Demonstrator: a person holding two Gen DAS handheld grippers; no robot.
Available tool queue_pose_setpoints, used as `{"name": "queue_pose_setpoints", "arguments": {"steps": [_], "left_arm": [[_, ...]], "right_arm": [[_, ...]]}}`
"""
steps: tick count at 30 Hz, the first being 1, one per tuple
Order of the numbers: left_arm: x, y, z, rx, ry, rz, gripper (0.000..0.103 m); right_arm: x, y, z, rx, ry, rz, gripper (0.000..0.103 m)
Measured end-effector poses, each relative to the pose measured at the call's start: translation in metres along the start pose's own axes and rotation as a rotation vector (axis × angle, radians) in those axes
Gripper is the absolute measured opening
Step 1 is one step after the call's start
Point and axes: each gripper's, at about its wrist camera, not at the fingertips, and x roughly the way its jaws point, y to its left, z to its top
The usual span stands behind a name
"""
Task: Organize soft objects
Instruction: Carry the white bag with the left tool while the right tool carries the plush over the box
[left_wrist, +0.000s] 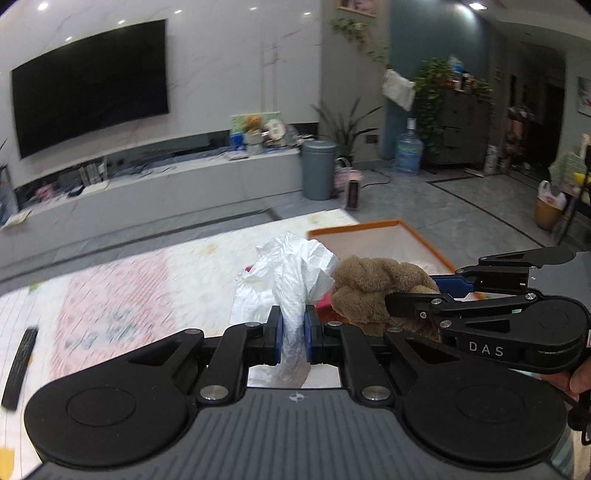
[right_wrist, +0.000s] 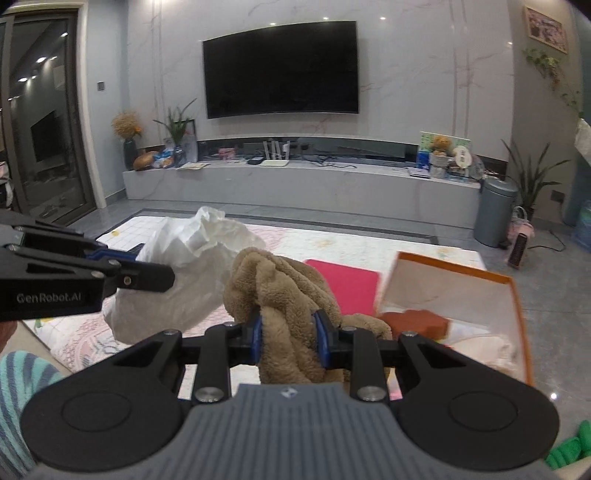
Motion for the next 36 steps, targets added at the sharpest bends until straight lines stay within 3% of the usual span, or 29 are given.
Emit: {"name": "queue_pose_setpoints", "arguments": {"steps": [10,17,28,36], "left_arm": [[0.059,-0.051,0.057,0.091,-0.002,-0.126,0.012],[0.127,-0.069,0.089,0.097,0.075,-0.18,0.012],[0.244,-0.066,0.092,0.032,0.259,-0.219,0.012],[0.291,-0.056,0.08,-0.006,0.345,-0.216,0.012]], "right_arm": [[-0.009,-0.081,0.026,0.024,0.021,-0.108,0.027],[0.022,-0.147,0.046,0.066,0.087,-0.156,0.027],[0.115,-0.225,0.049,0.149,0.242,-0.174,0.027],[0.166,-0.243,0.034,0.204,0.296,-0.162,0.027]]}}
